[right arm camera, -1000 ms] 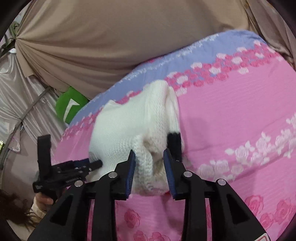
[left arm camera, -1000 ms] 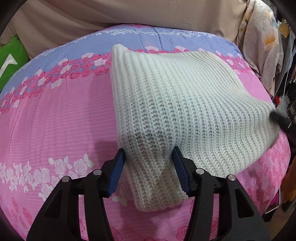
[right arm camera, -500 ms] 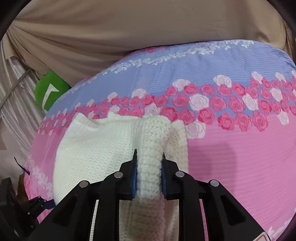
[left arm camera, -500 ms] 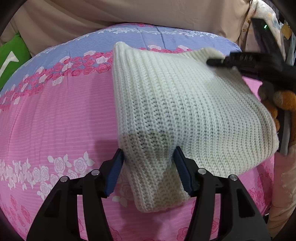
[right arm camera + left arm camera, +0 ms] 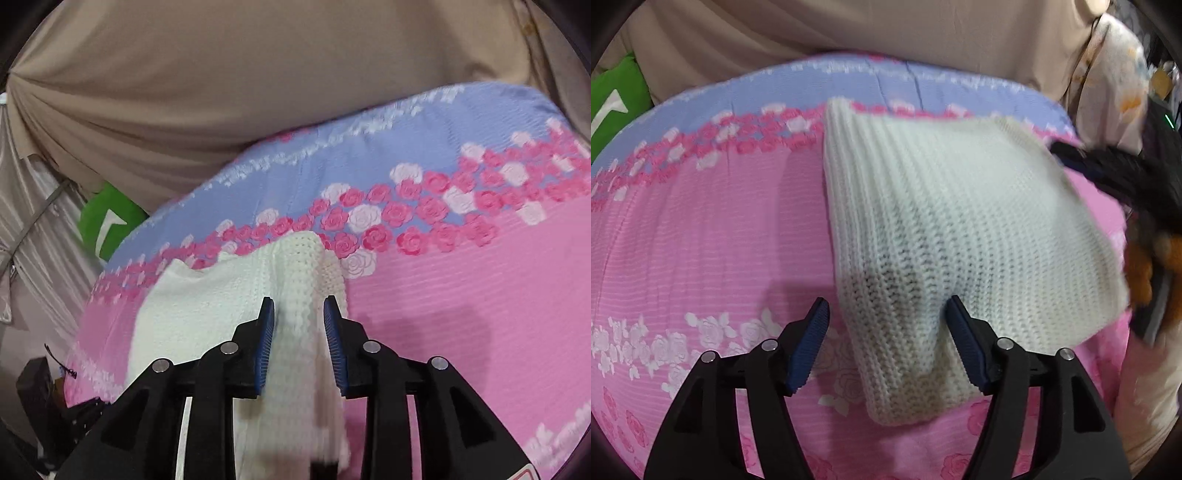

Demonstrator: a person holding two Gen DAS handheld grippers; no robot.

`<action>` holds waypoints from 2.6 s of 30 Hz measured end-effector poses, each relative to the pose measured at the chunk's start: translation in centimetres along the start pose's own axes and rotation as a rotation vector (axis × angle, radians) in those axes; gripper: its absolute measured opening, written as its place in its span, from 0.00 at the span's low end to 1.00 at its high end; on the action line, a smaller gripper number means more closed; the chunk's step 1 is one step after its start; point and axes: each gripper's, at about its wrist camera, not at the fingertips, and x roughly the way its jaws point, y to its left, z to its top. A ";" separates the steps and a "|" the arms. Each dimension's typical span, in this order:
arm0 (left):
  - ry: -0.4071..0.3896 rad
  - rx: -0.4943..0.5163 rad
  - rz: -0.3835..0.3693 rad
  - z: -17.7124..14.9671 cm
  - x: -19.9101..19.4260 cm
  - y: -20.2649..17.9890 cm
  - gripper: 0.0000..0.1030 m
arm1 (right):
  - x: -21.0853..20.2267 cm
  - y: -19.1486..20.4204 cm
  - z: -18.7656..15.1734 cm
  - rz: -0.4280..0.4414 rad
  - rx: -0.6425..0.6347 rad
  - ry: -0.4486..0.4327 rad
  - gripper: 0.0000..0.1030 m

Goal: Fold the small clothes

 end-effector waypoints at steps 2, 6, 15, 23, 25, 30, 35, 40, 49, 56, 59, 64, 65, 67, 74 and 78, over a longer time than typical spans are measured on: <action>-0.070 0.004 -0.007 0.6 -2.2 -0.1 0.61 | -3.7 0.7 -2.8 0.013 -0.037 -0.014 0.41; -0.112 0.023 -0.038 2.3 -3.2 -0.9 0.61 | -6.1 2.2 -7.8 0.023 -0.020 0.043 0.44; -0.015 0.068 0.032 1.7 2.0 -2.4 0.65 | -4.8 2.6 -10.5 0.053 0.001 0.030 0.09; 0.009 0.061 0.062 1.2 3.4 -2.4 0.75 | -1.6 -1.8 -12.8 0.044 0.137 0.106 0.08; 0.011 0.048 0.056 1.3 3.5 -2.2 0.76 | -2.3 -1.5 -12.1 0.037 0.130 0.109 0.09; -0.068 0.026 0.058 2.4 -0.2 -2.1 0.67 | -5.9 -0.4 -10.2 -0.005 0.094 0.046 0.19; -0.164 0.026 0.123 4.9 -2.1 -1.1 0.68 | -8.1 2.9 -6.2 0.027 -0.045 -0.054 0.16; 0.022 -0.058 0.068 5.1 5.0 2.1 0.73 | 2.1 3.2 -7.2 -0.046 -0.116 0.192 0.01; -0.103 -0.076 0.040 5.6 -0.1 1.3 0.71 | -1.4 4.7 -5.5 -0.104 -0.145 0.072 0.06; 0.006 -0.062 0.038 4.2 4.8 0.2 0.73 | -0.1 4.1 -4.7 -0.127 -0.133 0.100 0.04; -0.027 -0.092 -0.002 4.7 2.5 1.1 0.72 | -2.3 3.6 -3.4 -0.145 -0.101 0.023 0.29; -0.022 -0.105 -0.107 3.9 0.4 1.7 0.84 | 2.2 0.2 -2.6 -0.102 0.007 0.135 0.59; -0.007 -0.109 -0.119 3.6 0.7 1.8 0.84 | 3.6 -0.2 -2.5 -0.061 0.032 0.161 0.55; 0.015 -0.111 -0.100 3.1 1.8 2.0 0.84 | 5.3 0.1 -1.8 -0.029 0.037 0.169 0.33; -0.010 -0.088 -0.058 3.9 2.5 2.3 0.84 | 2.9 3.7 1.3 -0.016 -0.087 0.040 0.25; 0.044 -0.092 -0.119 3.8 4.6 2.1 0.85 | 6.1 -1.3 -1.3 -0.060 0.050 0.149 0.34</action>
